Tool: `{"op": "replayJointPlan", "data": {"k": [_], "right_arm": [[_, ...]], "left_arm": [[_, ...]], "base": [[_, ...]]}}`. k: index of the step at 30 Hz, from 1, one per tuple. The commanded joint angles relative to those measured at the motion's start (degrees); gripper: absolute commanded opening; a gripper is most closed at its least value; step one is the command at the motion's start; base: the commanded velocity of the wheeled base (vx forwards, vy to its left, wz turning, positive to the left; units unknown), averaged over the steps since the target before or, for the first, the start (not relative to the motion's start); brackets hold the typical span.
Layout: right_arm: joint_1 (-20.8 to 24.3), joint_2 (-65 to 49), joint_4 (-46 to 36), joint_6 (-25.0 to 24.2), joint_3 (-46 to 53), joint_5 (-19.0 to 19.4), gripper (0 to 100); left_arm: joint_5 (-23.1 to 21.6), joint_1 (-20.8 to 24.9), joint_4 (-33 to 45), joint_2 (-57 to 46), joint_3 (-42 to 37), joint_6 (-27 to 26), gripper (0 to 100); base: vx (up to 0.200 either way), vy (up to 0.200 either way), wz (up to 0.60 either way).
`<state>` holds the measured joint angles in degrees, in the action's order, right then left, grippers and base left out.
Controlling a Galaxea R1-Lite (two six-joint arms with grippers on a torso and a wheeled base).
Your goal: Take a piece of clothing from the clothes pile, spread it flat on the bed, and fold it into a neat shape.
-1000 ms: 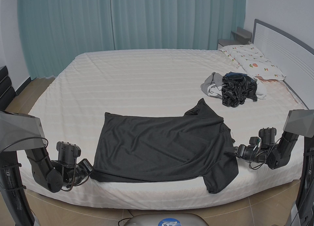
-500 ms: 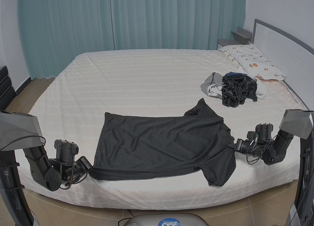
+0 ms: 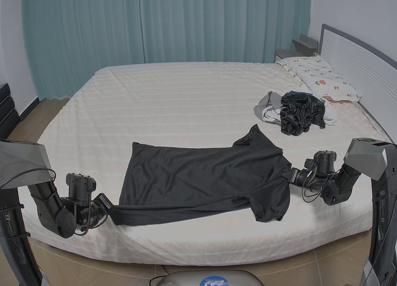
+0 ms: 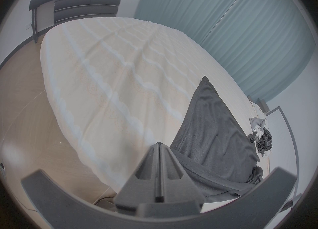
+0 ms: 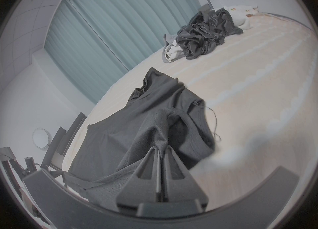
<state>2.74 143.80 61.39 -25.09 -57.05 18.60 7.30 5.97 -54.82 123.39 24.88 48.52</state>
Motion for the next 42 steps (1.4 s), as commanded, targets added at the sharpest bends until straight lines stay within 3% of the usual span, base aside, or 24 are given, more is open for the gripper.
{"op": "replayJointPlan", "data": {"k": [1,9,16,22,40,41,42], "right_arm": [[1.6,3.2,2.9,0.1,-1.7,-0.8,100],[1.8,3.2,3.8,0.1,-0.3,-2.2,100],[-2.6,-4.4,3.7,-0.6,6.5,-1.5,100],[-4.3,-7.7,3.8,-4.2,14.4,2.4,100],[3.1,-7.1,2.5,-3.9,21.1,2.7,100],[3.3,-7.2,2.0,-3.8,21.1,2.6,0],[3.5,-7.4,1.2,-3.8,21.2,2.6,0]], "left_arm": [[0.1,-0.2,0.0,0.3,0.3,0.1,0],[0.1,-1.2,0.0,0.3,0.9,0.1,0],[0.0,-1.3,0.0,0.3,0.8,0.1,0],[0.0,-1.3,0.0,-0.1,0.5,0.1,0],[-0.1,-1.2,0.0,-0.4,0.2,0.0,0],[-0.1,-1.2,0.0,-0.4,0.1,0.0,0],[-0.1,-1.2,0.0,-0.4,0.1,0.0,0]], "base": [[0.000,0.000,0.00],[0.000,0.000,0.00],[0.000,0.000,0.00],[0.000,0.000,0.00],[0.000,0.000,0.00],[0.000,0.000,0.00],[0.000,0.000,0.00]]}}
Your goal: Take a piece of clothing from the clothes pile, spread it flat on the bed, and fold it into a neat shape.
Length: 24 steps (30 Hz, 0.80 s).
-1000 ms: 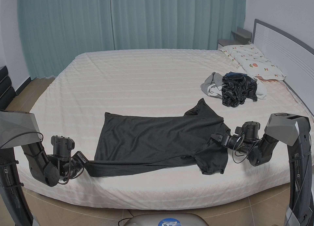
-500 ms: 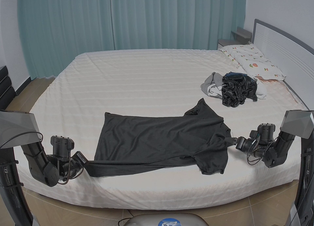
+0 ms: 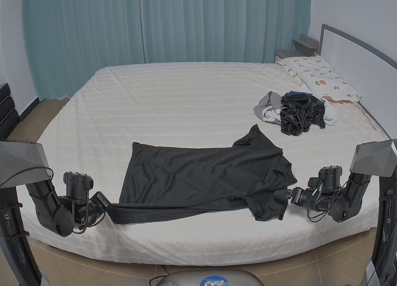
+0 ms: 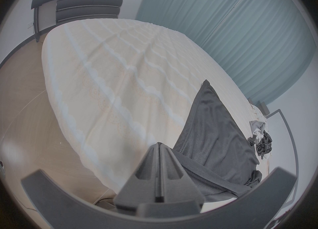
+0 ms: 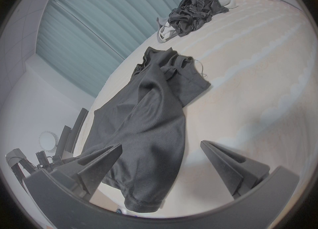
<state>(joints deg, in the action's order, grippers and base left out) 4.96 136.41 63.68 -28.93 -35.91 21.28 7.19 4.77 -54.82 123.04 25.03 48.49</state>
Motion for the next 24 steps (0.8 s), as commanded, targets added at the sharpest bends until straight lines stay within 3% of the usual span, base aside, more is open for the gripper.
{"op": "replayJointPlan", "data": {"k": [1,12,17,24], "right_arm": [[1.3,-0.3,-1.7,0.0,0.1,-0.2,0],[-2.5,-8.5,-5.7,0.6,6.8,-0.3,0],[-7.4,-13.6,-8.4,8.0,14.3,0.2,0],[-10.1,-17.8,-8.5,11.8,19.7,0.2,0]], "left_arm": [[0.0,0.0,0.0,-0.1,-0.1,0.0,0],[0.0,0.4,0.0,-1.5,-1.6,-0.6,0],[0.1,1.2,0.4,-4.7,-5.1,-5.9,0],[0.5,4.2,0.6,-6.8,-9.7,-11.1,0]], "base": [[0.000,0.000,0.00],[0.000,0.000,0.00],[0.000,0.000,0.00],[0.000,0.000,0.00]]}}
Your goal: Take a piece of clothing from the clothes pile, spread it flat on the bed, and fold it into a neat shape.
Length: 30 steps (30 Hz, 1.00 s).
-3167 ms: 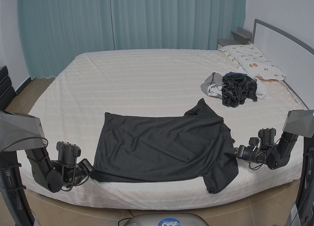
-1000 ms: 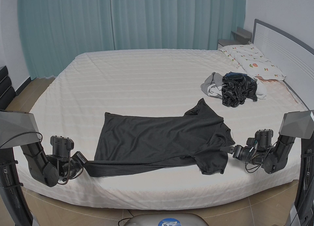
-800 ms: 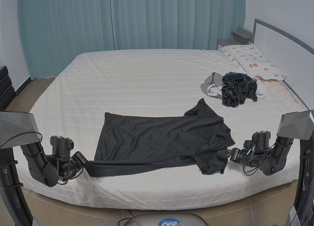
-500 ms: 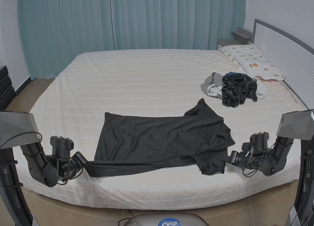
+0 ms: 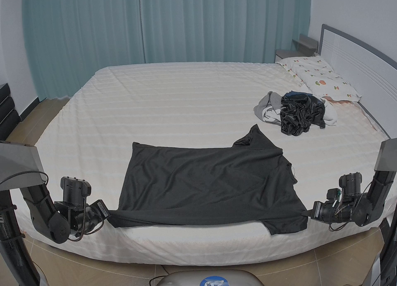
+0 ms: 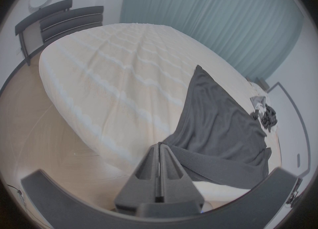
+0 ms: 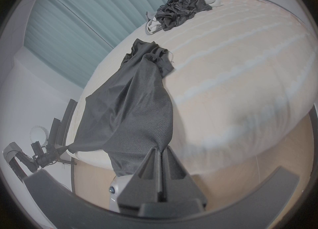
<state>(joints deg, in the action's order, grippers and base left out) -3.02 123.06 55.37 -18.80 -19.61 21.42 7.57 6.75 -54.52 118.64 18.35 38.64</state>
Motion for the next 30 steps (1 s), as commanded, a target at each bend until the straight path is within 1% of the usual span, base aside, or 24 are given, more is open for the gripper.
{"op": "replayJointPlan", "data": {"k": [1,2,4,6,9,12,13,23,24,25,30], "right_arm": [[-2.6,-4.9,-0.2,2.1,4.0,0.0,0],[-2.6,-4.9,-0.2,2.1,4.0,0.0,0],[-4.1,-4.8,-0.3,3.7,4.7,0.0,0],[-5.0,-4.5,-0.9,5.0,5.3,0.0,0],[-6.6,-4.6,-3.2,7.5,5.4,0.0,0],[-7.0,-4.6,-3.6,8.2,5.3,-0.1,0],[-7.3,-4.3,-4.2,9.1,5.1,-0.1,0],[-6.8,-0.4,-4.1,9.4,3.8,-0.5,0],[-6.8,0.2,-4.1,9.6,3.6,-0.6,100],[-6.7,0.6,-4.0,9.7,3.3,-0.7,100],[-7.0,0.1,-3.3,9.2,2.1,-0.8,100]], "left_arm": [[0.2,3.0,0.4,-2.4,-3.8,-1.6,0],[0.2,3.0,0.4,-2.4,-3.8,-1.6,0],[0.3,5.2,0.5,-1.7,-5.6,-3.0,0],[0.3,6.2,0.5,-1.5,-7.0,-4.5,0],[0.3,6.8,0.5,-0.1,-8.6,-7.3,0],[0.3,7.0,0.5,0.5,-8.9,-7.4,0],[0.3,7.7,0.5,2.3,-9.3,-7.6,0],[0.5,9.2,0.1,4.7,-9.6,-7.6,0],[0.5,9.2,0.0,4.8,-9.6,-7.6,0],[0.5,9.2,-0.1,4.7,-9.6,-7.6,100],[0.4,9.0,-0.2,4.1,-9.1,-7.2,100]], "base": [[0.000,0.000,0.00],[0.000,0.000,0.00],[0.000,0.000,0.00],[0.000,0.000,0.00],[0.000,0.000,0.00],[0.000,0.000,0.00],[0.000,0.000,0.00],[0.000,0.000,0.00],[0.000,0.000,0.00],[0.000,0.000,0.00],[0.000,0.000,0.00]]}}
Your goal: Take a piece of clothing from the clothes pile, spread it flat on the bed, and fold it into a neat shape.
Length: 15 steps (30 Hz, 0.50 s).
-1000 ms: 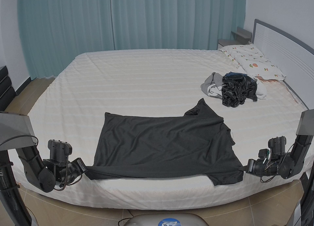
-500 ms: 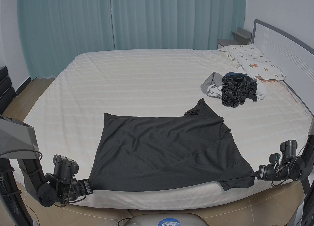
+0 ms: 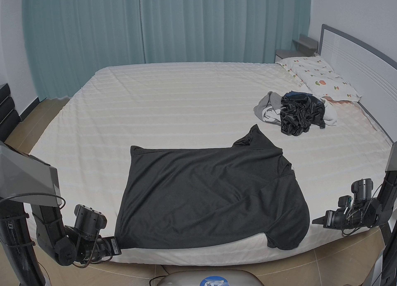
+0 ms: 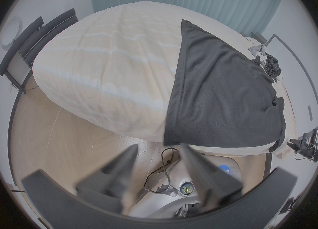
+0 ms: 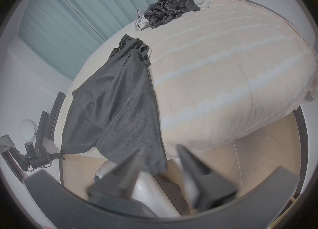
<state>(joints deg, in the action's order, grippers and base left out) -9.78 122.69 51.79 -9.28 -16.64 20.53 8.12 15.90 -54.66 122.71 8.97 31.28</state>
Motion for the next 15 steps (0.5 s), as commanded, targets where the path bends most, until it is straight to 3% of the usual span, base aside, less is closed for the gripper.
{"op": "replayJointPlan", "data": {"k": [1,10,11,15], "right_arm": [[-0.3,-0.1,0.3,-0.4,-1.0,0.2,100],[-1.1,-5.3,0.0,-1.3,-2.9,0.2,100],[-0.9,-8.3,-0.7,-4.7,-3.9,0.0,100],[-0.9,-9.8,-1.5,-6.0,-5.0,0.0,100]], "left_arm": [[-0.1,-0.3,-0.1,-0.3,0.3,0.2,100],[-1.2,-1.5,0.0,-8.4,0.8,0.0,100],[-2.8,-2.9,0.3,-11.2,1.8,0.2,100],[-3.2,-3.3,0.1,-11.6,3.2,0.8,100]], "base": [[0.000,0.000,0.00],[0.000,0.000,0.00],[0.000,0.000,0.00],[0.000,0.000,0.00]]}}
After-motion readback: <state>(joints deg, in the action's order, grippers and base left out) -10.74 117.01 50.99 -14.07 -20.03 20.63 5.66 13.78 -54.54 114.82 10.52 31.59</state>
